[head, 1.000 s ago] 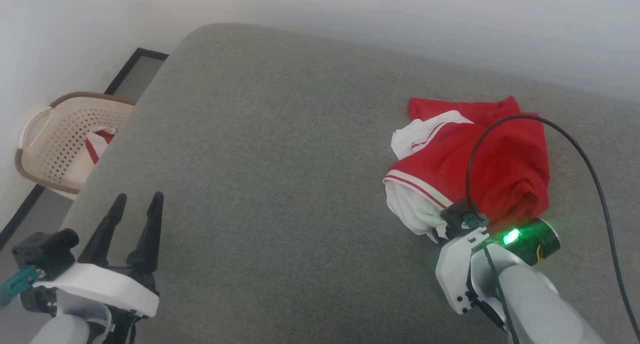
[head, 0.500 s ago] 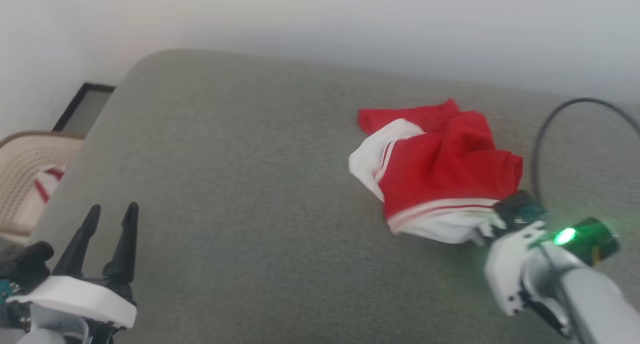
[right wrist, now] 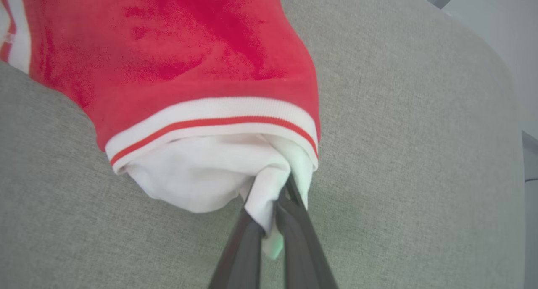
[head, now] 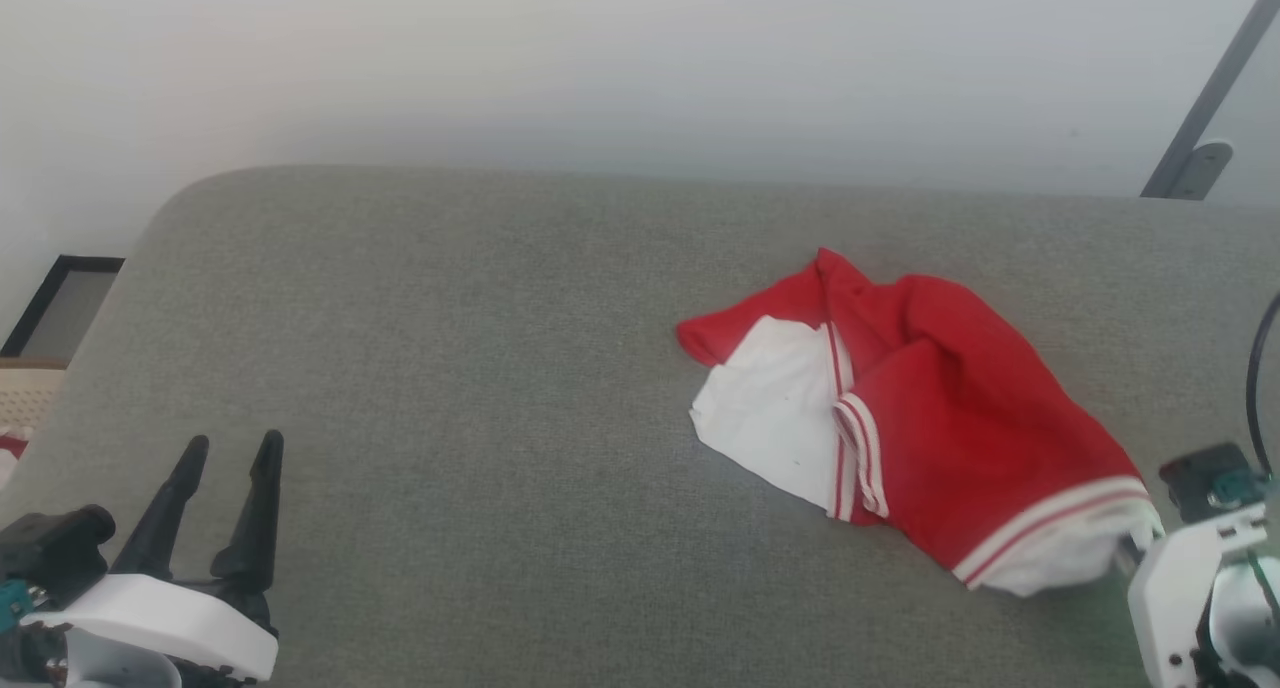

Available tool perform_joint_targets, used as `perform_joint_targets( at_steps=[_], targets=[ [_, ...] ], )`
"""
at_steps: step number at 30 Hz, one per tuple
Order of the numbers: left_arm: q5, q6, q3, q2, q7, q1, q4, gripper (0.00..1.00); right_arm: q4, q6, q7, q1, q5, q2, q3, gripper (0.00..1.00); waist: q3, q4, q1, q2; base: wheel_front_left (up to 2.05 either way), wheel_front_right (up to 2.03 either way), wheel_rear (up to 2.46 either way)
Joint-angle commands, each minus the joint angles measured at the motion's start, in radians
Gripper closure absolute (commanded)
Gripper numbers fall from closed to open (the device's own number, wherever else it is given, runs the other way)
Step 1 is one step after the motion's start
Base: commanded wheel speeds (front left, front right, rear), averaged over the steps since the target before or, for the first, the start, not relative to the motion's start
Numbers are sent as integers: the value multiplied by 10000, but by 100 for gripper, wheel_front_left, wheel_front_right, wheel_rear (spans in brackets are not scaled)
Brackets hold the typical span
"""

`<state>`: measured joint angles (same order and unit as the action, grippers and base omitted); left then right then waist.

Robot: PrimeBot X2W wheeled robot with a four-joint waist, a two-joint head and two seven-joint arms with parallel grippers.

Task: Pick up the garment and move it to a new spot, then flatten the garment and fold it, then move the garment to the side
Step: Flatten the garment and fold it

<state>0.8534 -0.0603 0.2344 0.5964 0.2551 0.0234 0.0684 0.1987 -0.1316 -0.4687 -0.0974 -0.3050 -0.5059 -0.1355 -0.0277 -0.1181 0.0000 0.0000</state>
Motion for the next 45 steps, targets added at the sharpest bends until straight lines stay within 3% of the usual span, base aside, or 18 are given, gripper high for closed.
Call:
perform_joint_targets(
  at_steps=[1, 5, 6, 7, 8, 16, 28, 32, 37, 41, 45],
  targets=[
    [-34, 35, 56, -5, -61, -19, 5, 0, 325, 17, 85, 126, -139, 79, 52, 100, 43, 44, 0, 0, 0, 0, 0],
    [-10, 96, 151, 11, -146, 66, 65, 0, 1181, 17, 457, -81, -321, 251, -83, 100, 51, 72, 0, 0, 0, 0, 0],
    [9, 108, 162, 16, -189, 98, 85, 0, 1383, 17, 541, -194, -314, 274, -95, 91, 40, 77, 0, 0, 0, 0, 0],
    [19, 127, 178, 29, -224, 134, 107, 0, 1573, 17, 631, -293, -294, 296, -142, 59, 25, 86, 0, 0, 0, 0, 0],
    [22, 140, 197, 41, -238, 173, 121, 0, 1745, 17, 714, -382, -275, 340, -209, 0, 15, 95, 0, 0, 0, 0, 0],
    [82, 274, 332, 229, -680, 498, 16, 0, 2010, 17, 802, -890, -495, 325, -505, 0, -7, 343, 0, 0, 0, 0, 0],
    [454, 379, 662, 745, -2303, 1261, -685, 0, -178, 17, 1735, -941, -336, 682, 378, 0, -82, 1382, 0, 0, 0, 0, 0],
    [570, 479, 963, 829, -3131, 1689, -818, 0, -790, 17, 2845, -1065, 631, 1339, 1120, 0, -115, 1812, 0, 0, 0, 0, 0],
    [896, 651, 1461, 854, -4459, 2493, -709, 0, -1124, 17, 4494, -1387, 2137, 2751, 2239, 0, -214, 2411, 0, 0, 0, 0, 0],
    [1075, 719, 1932, 728, -5603, 3322, -388, 0, -921, 17, 5391, -1771, 3010, 3765, 2759, 0, -307, 2852, 0, 0, 0, 0, 0],
    [1144, 814, 2390, 539, -6582, 4128, 43, 0, -611, 17, 6094, -2136, 3580, 4265, 3120, 0, -412, 3226, 0, 0, 0, 0, 0]
  ],
)
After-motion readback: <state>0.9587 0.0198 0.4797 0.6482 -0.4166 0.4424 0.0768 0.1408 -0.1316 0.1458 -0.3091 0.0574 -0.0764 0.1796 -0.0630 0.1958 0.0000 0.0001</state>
